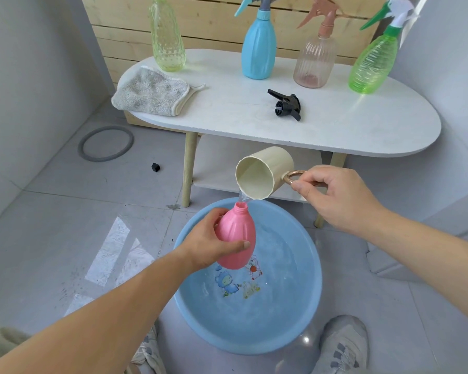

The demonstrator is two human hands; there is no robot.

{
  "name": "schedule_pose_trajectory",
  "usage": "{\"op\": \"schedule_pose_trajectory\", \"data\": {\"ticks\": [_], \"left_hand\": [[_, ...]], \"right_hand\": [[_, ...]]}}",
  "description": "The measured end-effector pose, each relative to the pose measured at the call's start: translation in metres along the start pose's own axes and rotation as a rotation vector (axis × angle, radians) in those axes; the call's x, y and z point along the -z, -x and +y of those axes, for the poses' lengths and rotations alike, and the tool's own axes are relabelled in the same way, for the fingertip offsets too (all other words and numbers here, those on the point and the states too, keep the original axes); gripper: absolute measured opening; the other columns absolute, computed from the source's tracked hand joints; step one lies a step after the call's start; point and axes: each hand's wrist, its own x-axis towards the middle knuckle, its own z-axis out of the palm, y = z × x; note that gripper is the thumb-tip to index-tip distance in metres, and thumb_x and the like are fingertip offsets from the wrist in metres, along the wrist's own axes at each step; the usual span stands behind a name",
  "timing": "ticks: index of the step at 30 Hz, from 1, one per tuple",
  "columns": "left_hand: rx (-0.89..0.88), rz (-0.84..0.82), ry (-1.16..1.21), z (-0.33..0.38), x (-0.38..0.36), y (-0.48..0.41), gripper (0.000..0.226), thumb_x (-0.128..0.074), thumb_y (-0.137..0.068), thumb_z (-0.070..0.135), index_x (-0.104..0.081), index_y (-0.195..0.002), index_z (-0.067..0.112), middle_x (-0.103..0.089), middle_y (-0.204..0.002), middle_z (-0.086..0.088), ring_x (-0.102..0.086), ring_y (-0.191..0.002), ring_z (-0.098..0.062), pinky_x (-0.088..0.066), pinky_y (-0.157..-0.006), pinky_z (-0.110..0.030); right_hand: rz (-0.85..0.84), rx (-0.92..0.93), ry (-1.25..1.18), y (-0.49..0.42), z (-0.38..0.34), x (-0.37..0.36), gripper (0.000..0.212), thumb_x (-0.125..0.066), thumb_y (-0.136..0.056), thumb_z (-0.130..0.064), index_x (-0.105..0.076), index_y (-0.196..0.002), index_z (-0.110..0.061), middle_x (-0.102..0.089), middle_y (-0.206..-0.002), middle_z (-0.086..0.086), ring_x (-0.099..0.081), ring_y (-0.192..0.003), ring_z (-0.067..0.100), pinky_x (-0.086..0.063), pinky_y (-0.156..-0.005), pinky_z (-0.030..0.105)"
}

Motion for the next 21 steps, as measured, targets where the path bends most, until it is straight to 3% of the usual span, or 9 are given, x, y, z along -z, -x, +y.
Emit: {"op": "schedule_pose_trajectory", "data": {"ticks": [8, 21], "left_hand": [[0.000, -0.006, -0.007, -0.0008, 0.0004, -0.0005, 0.069, -0.094, -0.072, 0.023, -0.057, -0.130, 0.030, -0.070, -0.114, 0.006, -0.069, -0.105, -0.016, -0.060, -0.082, -0.028], [0.014, 0.013, -0.062, -0.0036, 0.0011, -0.0023, 0.088, -0.091, -0.055, 0.050, -0.057, -0.133, 0.031, -0.070, -0.115, 0.008, -0.069, -0.104, -0.015, -0.062, -0.089, -0.040]], "right_hand": [[0.008, 0.065, 0.040, -0.0016, 0.0022, -0.0004, 0.022, -0.063, -0.091, -0.032, -0.070, -0.077, -0.018, -0.067, -0.082, -0.011, -0.063, -0.094, 0.011, -0.049, -0.087, 0.036], [0.041, 0.210, 0.117, -0.0020, 0.0039, -0.0011, 0.021, -0.066, -0.092, -0.026, -0.070, -0.077, -0.012, -0.067, -0.080, -0.003, -0.062, -0.089, 0.024, -0.050, -0.082, 0.046]]}}
